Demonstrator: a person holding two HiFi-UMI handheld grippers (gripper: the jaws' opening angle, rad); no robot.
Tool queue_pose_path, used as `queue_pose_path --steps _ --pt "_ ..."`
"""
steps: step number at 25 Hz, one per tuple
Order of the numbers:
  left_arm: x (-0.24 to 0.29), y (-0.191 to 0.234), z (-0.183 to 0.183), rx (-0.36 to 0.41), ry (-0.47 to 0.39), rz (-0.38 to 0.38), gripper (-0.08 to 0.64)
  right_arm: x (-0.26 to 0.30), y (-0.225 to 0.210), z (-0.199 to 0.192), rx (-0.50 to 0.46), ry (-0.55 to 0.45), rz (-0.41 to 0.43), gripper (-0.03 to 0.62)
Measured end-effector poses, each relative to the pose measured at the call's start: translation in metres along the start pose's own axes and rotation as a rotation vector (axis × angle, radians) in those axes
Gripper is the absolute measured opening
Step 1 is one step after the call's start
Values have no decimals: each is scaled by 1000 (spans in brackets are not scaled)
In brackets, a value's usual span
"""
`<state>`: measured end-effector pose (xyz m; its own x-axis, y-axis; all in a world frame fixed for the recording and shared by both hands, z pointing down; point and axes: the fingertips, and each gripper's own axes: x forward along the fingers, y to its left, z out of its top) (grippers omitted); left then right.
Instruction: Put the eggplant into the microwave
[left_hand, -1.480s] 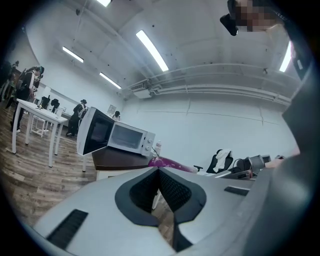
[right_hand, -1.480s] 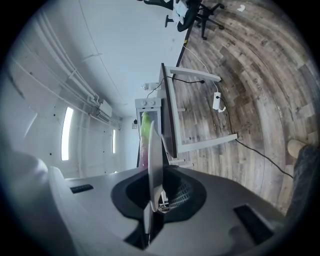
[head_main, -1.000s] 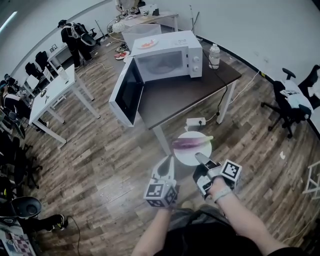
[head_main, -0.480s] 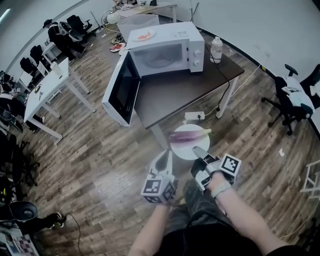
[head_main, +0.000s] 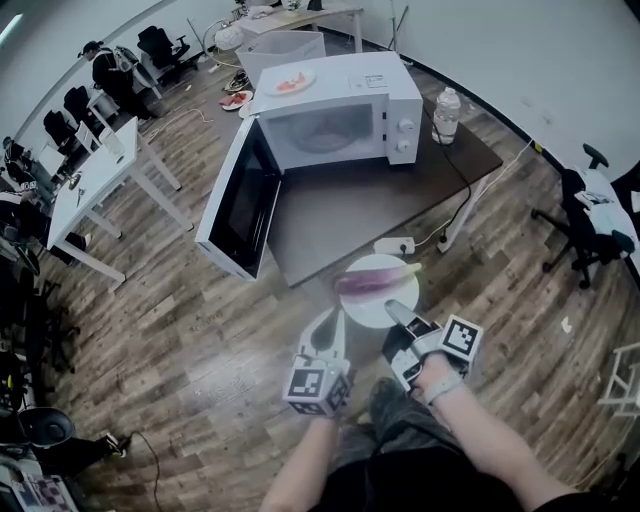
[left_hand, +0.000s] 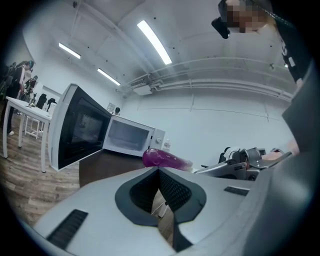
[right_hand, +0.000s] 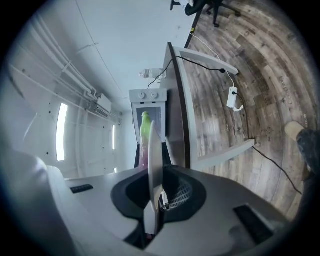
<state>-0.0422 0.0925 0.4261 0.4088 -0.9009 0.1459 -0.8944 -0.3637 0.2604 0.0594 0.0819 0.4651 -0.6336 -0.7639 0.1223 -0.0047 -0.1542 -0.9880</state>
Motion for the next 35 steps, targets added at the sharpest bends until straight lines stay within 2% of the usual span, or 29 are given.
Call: queue_pose_path --steps 14,23,28,35 --pt "89 34 17 -27 -12 59 0 76 13 68 14 45 7 27" --pt "131 50 31 -26 -27 98 0 117 24 96 27 88 17 26" --pt "138 57 25 -32 -21 113 0 129 18 103 30 113 10 28" --pt "156 73 31 -21 -15 104 0 154 19 112 34 123 10 26"
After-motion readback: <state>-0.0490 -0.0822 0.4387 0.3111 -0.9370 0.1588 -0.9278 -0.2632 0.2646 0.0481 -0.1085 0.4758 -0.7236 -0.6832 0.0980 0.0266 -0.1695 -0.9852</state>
